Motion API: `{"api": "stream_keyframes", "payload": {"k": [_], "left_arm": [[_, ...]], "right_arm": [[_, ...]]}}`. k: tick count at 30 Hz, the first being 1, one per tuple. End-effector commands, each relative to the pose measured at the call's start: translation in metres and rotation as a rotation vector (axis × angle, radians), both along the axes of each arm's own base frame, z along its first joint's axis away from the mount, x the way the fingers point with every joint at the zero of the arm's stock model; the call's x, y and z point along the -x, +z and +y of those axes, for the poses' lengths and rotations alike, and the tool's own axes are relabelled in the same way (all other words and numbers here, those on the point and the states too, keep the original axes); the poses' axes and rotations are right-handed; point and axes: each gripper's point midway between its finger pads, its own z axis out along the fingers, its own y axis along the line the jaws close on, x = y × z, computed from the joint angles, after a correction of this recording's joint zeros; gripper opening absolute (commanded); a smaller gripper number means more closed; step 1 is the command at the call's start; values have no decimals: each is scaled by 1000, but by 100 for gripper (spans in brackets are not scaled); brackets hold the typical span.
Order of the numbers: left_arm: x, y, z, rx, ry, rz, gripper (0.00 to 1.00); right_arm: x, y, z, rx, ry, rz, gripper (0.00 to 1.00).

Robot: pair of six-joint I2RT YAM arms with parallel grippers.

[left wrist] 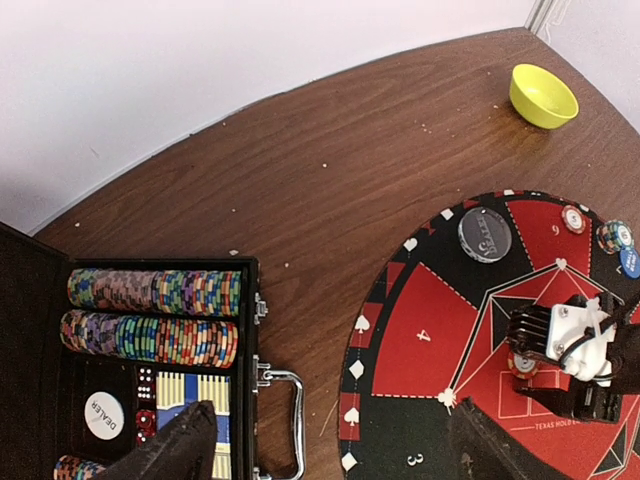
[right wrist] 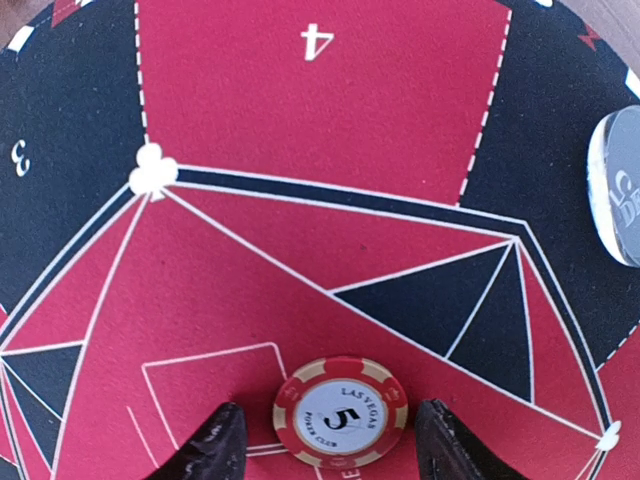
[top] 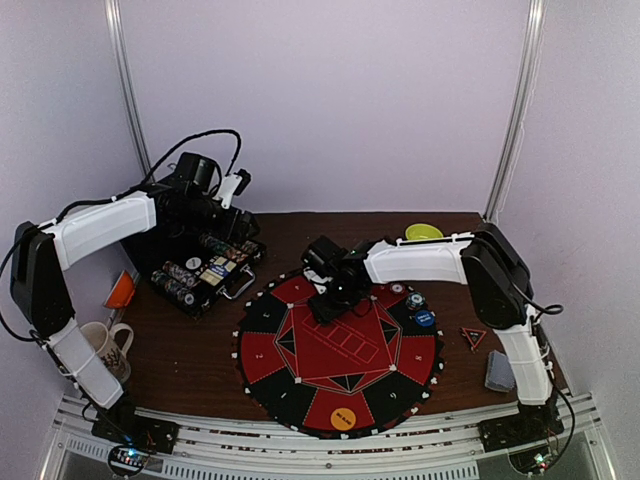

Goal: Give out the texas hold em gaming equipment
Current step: Move the pile of poker chips to the small blind area.

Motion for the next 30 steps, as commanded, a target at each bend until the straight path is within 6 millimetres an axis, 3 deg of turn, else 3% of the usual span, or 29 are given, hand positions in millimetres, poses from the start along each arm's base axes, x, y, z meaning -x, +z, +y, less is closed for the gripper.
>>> {"api": "stream_keyframes", "payload": {"k": [1, 7, 17, 24, 30], "left_arm": [[-4, -6, 6, -35, 7, -13, 82], [-3, -10, 7, -45, 3, -9, 83], [-5, -15, 7, -54, -4, -1, 83], [-7, -19, 8, -56, -1, 6, 83], [-8, -20, 9, -60, -2, 7, 83]], "right_arm": [[16, -30, -10, 88, -5, 89, 58], [8, -35, -11, 110, -24, 74, 59], [7, -31, -18, 123, -33, 83, 36], [1, -6, -12, 83, -29, 45, 34], [-17, 18, -20, 74, -61, -54, 34]]}}
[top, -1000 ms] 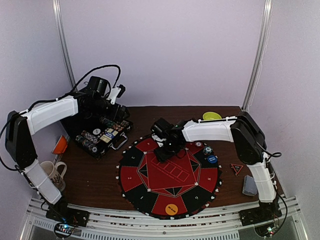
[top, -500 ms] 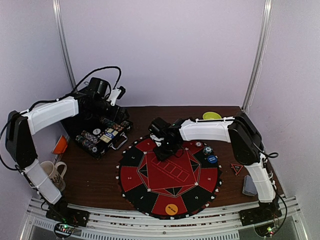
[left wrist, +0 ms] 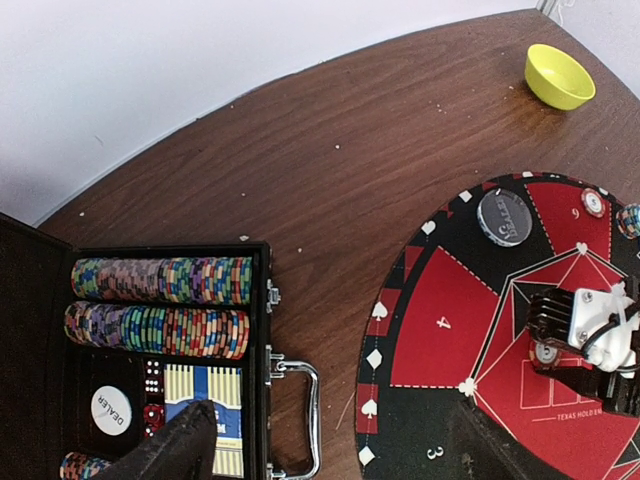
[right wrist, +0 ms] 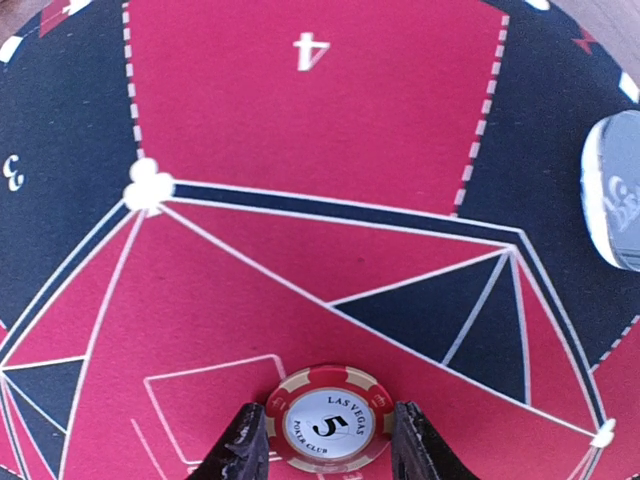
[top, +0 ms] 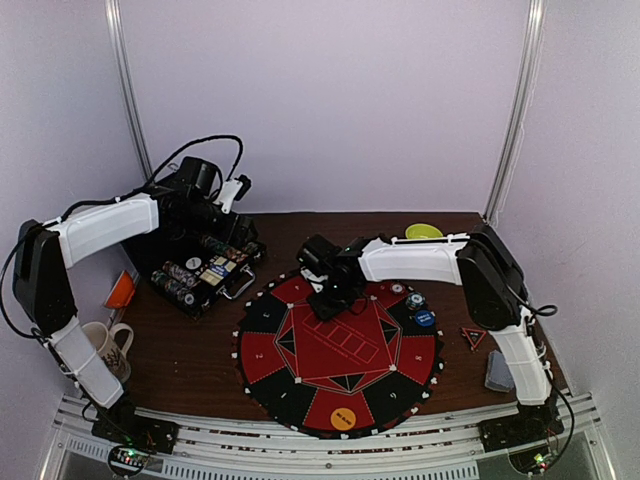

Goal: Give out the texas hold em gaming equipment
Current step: Move the pile of poker chips to the small blind area.

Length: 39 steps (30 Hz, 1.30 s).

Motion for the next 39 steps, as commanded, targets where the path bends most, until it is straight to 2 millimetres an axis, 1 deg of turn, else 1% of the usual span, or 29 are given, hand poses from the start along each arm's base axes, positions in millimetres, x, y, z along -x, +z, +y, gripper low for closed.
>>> {"api": "stream_keyframes", "payload": {"k": [1, 2, 6, 8, 13, 18, 22, 23, 26, 31, 39], "left_arm": [[-5, -5, 2, -15, -2, -6, 83], [-4, -5, 3, -18, -4, -8, 83], [-5, -6, 7, -37, 8, -14, 83], [-5, -6, 8, -41, 9, -15, 83], [-6, -9, 11, -53, 12, -13, 83], [-6, -13, 14, -64, 18, -10, 83], [-6, -15, 14, -66, 16, -5, 83], [-6, -15, 14, -67, 16, -6, 83], [-7, -15, 15, -69, 18, -7, 83], [-8, -16, 16, -69, 21, -4, 83], [-7, -22, 17, -85, 25, 9, 83]], "right_arm": [[-13, 14, -26, 56, -44, -56, 34], [-15, 14, -30, 67, -50, -57, 33], [-26, 13, -57, 113, -82, -63, 33], [-33, 16, -70, 126, -102, -69, 33], [-49, 33, -91, 114, -150, -95, 33], [-61, 41, -121, 122, -208, -102, 33], [-64, 45, -145, 134, -249, -93, 33], [-63, 44, -154, 140, -260, -83, 33], [-63, 42, -170, 124, -288, -60, 33], [-61, 36, -180, 77, -313, -14, 33], [-66, 24, -187, 85, -332, 11, 34]]}}
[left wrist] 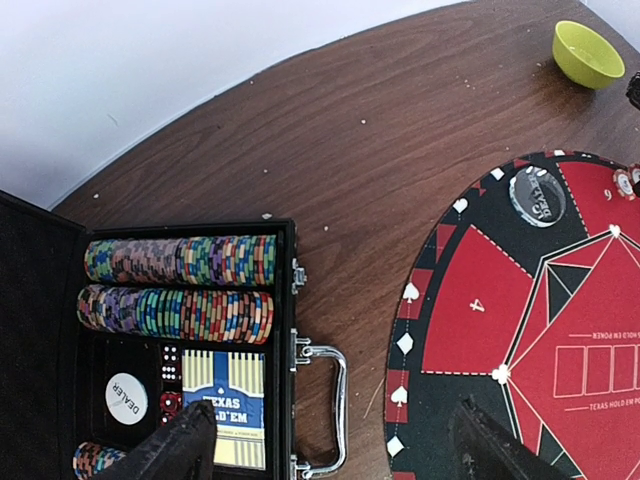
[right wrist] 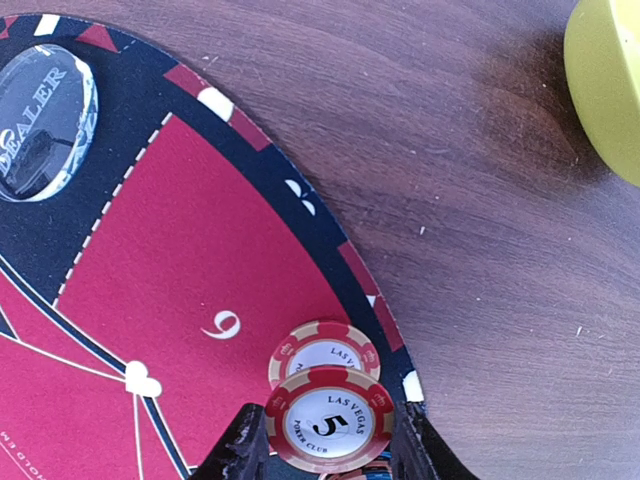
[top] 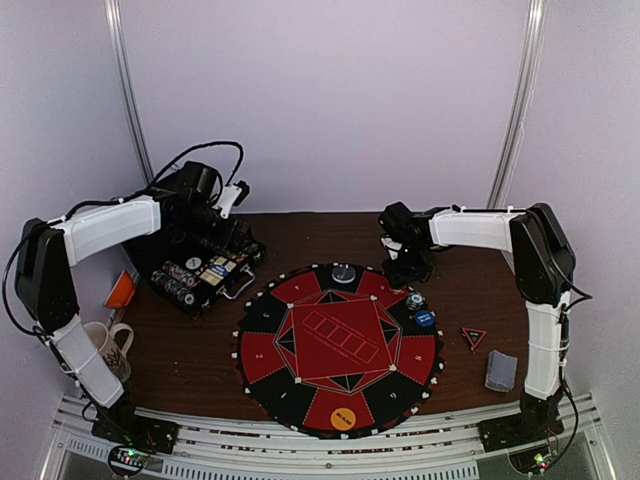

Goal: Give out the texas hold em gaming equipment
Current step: Move the pile of poker chips to the small blind area.

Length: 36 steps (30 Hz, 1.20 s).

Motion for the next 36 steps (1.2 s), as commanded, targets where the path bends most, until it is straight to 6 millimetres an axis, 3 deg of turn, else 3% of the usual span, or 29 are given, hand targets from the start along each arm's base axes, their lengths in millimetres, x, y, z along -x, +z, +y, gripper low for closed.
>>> {"api": "stream_keyframes", "payload": {"k": [1, 17, 25, 27, 31, 36], "left_arm": [[-3, -7, 4, -20, 4, 1, 83], [-3, -10, 7, -32, 8, 7, 83], [-3, -9, 7, -35, 4, 5, 83], [-2, -9, 8, -35, 3, 5, 83], [-3, -6, 8, -30, 2, -4, 83], [-2, -1, 4, -9, -14, -10, 84]], "right_arm": [[-1, 2, -1, -13, -4, 1, 34], [-10, -14, -5, 37, -1, 27, 39], [-11, -10, -9, 49, -7, 21, 60], [-13, -5, -8, 47, -5, 11, 66], [-20, 17, -1, 24, 11, -20, 67], [-33, 82, 14, -86, 45, -157, 68]]}}
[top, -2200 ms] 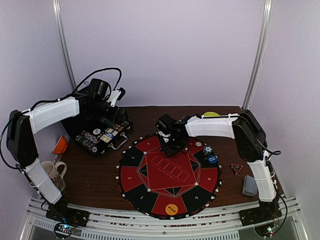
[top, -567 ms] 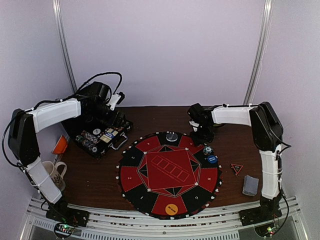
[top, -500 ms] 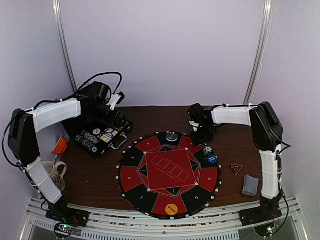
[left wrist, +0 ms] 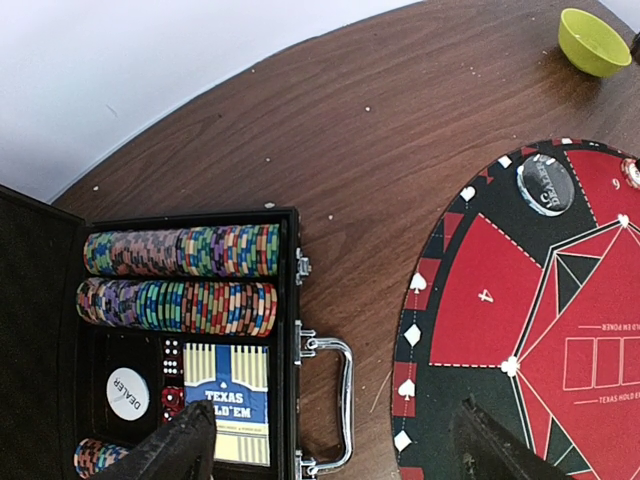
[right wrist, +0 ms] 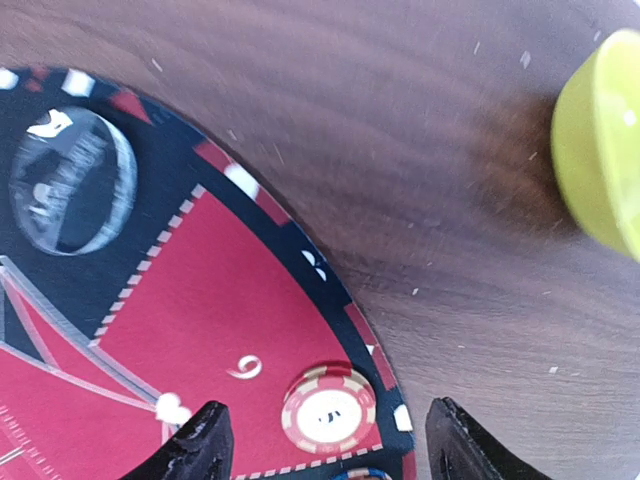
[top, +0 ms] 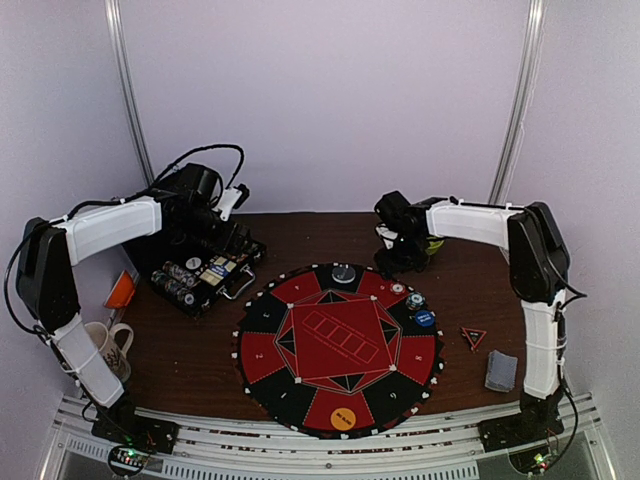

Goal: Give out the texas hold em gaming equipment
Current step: Move the pile of poker chips to the small blind area, then pick up the pile of poker chips from the chip case.

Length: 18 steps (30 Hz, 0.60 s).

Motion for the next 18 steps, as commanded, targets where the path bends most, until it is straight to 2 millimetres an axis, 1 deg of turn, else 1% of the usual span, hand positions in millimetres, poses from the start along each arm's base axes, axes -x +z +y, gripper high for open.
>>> {"api": "stream_keyframes", "payload": {"k": [1, 3, 5, 6, 9, 11, 13, 14, 16, 17, 18], "left_arm": [[-2, 8, -1, 20, -15, -25, 84], [-1, 10, 0, 29, -10, -24, 84], [0, 9, 3, 35, 12, -12, 84], [0, 7, 9, 33, 49, 6, 84], [6, -11, 37, 6, 190, 123, 83], [18, -21, 51, -35, 244, 176, 80], [30, -24, 67, -76, 296, 191, 76], [34, -24, 76, -94, 328, 189, 72], [42, -31, 98, -130, 404, 205, 64], [45, -34, 107, -136, 439, 221, 63], [49, -40, 109, -116, 454, 245, 63]], "right_arm": [[-13, 85, 9, -108, 31, -169, 69], [-15, 113, 10, -135, 44, -235, 69], [-14, 137, 7, -143, 55, -288, 70], [-11, 150, 5, -148, 69, -318, 71], [-2, 173, -1, -153, 102, -375, 72], [5, 181, -6, -144, 125, -401, 72], [11, 184, -11, -126, 145, -422, 72], [14, 184, -13, -117, 152, -427, 72], [17, 181, -16, -101, 170, -428, 73], [18, 178, -16, -94, 179, -425, 73], [18, 175, -17, -84, 187, -420, 74]]}}
